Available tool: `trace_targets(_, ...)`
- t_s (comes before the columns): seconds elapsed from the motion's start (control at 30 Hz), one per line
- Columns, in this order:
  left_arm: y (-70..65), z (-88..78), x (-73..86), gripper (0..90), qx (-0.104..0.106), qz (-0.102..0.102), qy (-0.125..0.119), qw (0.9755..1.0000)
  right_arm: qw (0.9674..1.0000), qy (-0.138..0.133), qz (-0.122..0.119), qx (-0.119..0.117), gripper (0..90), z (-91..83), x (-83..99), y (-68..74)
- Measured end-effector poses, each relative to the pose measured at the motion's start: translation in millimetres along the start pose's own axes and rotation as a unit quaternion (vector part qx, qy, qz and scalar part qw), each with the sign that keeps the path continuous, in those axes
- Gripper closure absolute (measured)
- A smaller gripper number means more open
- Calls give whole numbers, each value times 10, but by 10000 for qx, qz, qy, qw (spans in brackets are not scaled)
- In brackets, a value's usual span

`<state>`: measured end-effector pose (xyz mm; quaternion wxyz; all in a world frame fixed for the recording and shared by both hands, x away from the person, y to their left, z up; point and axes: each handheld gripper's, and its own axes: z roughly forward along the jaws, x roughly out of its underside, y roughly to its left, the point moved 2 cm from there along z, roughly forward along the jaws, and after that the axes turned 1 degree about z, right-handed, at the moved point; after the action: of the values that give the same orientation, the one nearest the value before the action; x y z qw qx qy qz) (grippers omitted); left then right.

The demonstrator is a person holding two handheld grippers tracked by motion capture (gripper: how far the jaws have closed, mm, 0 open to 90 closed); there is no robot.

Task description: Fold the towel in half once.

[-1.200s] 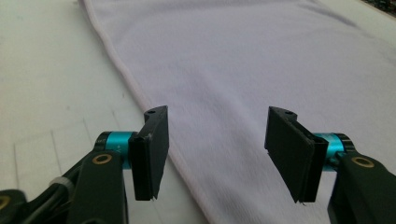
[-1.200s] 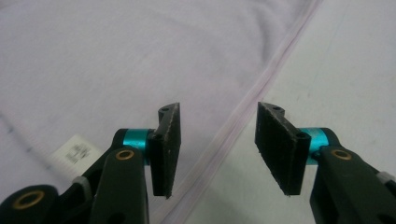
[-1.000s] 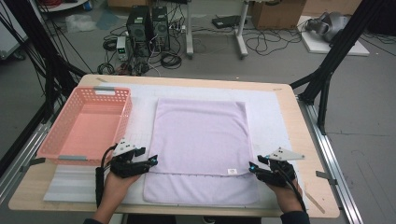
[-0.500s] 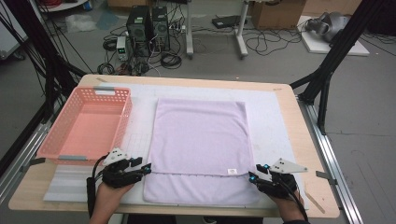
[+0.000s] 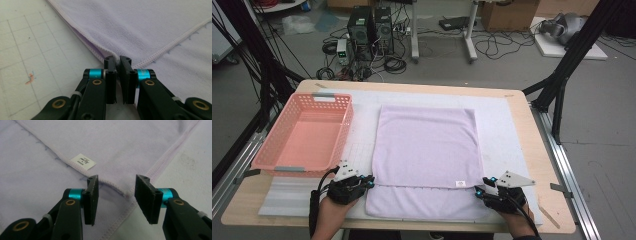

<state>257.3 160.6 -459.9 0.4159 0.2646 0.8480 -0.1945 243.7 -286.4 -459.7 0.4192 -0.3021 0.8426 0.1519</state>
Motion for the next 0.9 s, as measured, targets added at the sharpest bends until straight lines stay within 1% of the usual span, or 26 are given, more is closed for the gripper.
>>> trace_targets(0.03,1,-8,-6,844,18,-3,-42,10000,10000,0,-59,38,570,14,4,5)
trace_targets(0.1,5,-24,-11,844,40,6,-71,10000,9999,105,-102,38,589,49,12,13)
trace_targets(0.13,9,-26,-11,843,65,-12,-110,9999,9998,109,-151,83,599,51,7,18)
trace_targets(0.17,16,-32,-9,843,102,1,-107,9999,9998,72,-161,81,608,46,2,28)
trace_targets(0.2,20,-35,-8,842,95,-6,-127,9999,9998,12,-174,74,614,47,-4,27)
trace_targets(0.27,23,-38,-8,835,114,1,-170,9998,9998,12,-163,65,621,55,-10,28)
trace_targets(0.33,33,-41,-11,793,86,-26,-208,9997,9998,72,-157,54,629,68,-11,30)
trace_targets(0.37,40,-38,-11,764,70,-84,-234,9997,9998,64,-168,58,635,69,-13,26)
trace_targets(0.43,55,-41,-8,747,59,-100,-238,9996,9999,53,-135,61,639,71,-14,17)
trace_targets(0.57,56,-15,7,769,50,-110,-155,9998,9999,75,-107,48,639,73,-13,20)
trace_targets(0.7,25,1,0,834,-14,9,-115,9999,9999,77,-108,33,636,73,-12,19)
trace_targets(0.73,22,0,-4,861,-22,71,-100,9999,9999,77,-103,32,636,74,-12,20)
trace_targets(0.8,9,3,-14,869,-47,67,-149,9999,9999,70,-114,31,638,74,-13,15)
trace_targets(0.83,6,-5,-20,872,-66,87,-170,9998,9999,69,-108,32,650,74,-13,15)
trace_targets(0.87,3,-13,-27,873,-45,81,-208,9997,9999,70,-108,66,695,75,-14,10)
trace_targets(0.9,4,-25,-33,874,-40,69,-262,9996,9999,89,-59,128,740,74,-15,12)
